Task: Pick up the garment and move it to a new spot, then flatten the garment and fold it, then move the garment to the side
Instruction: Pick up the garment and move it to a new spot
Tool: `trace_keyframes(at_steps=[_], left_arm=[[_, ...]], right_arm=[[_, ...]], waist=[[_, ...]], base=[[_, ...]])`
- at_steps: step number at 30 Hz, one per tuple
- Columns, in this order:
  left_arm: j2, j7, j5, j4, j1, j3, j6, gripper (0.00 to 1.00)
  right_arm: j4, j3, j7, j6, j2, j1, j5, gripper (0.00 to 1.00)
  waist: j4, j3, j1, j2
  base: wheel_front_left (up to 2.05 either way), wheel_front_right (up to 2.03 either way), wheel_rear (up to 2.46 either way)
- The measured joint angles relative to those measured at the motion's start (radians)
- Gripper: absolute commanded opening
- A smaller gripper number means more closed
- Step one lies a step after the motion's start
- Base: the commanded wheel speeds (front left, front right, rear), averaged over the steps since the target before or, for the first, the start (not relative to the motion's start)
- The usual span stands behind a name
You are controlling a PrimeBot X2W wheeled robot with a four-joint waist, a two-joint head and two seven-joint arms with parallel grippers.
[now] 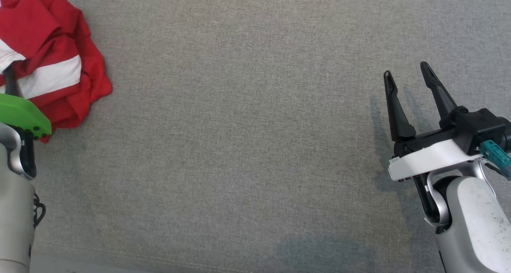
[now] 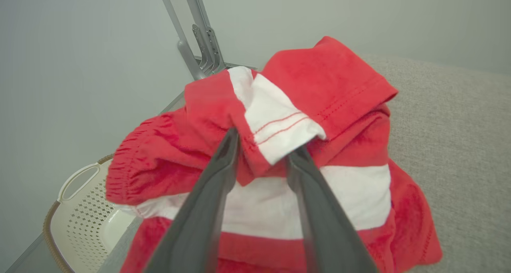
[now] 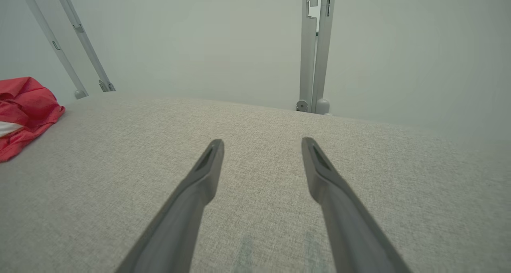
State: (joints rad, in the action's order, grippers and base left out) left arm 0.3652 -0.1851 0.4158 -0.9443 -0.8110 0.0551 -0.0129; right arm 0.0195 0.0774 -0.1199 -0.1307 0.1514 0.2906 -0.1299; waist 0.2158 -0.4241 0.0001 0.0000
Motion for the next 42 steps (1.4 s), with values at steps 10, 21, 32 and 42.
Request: trace_keyframes(at_steps=[10,21,32,42], left_arm=[[0.024,-0.072,-0.044,0.072,-0.021,0.002,0.020,0.00],[0.017,-0.060,-0.084,0.420,0.138,0.007,0.061,0.00],[-0.099,0.027,-0.042,0.882,0.548,0.009,0.196,0.00],[-0.174,0.055,-0.049,1.119,0.734,0.096,0.242,0.00]], right_arm=[[-0.033,-0.004,-0.014,0.000,-0.015,-0.011,0.001,1.00],[-0.071,-0.027,-0.035,0.000,-0.054,-0.090,0.002,1.00],[-0.070,-0.038,-0.039,0.000,-0.085,-0.156,0.003,1.00],[-0.061,-0.038,-0.039,0.000,-0.094,-0.169,-0.001,1.00]], waist=[[-0.001,0.040,0.0000,0.0000],[-0.005,0.188,-0.0001,0.0000],[-0.064,0.316,-0.0002,0.0000],[-0.163,0.346,-0.0002,0.0000]], base=[[0.00,0.00,0.00],[0.00,0.00,0.00],[0.00,0.00,0.00],[0.00,0.00,0.00]])
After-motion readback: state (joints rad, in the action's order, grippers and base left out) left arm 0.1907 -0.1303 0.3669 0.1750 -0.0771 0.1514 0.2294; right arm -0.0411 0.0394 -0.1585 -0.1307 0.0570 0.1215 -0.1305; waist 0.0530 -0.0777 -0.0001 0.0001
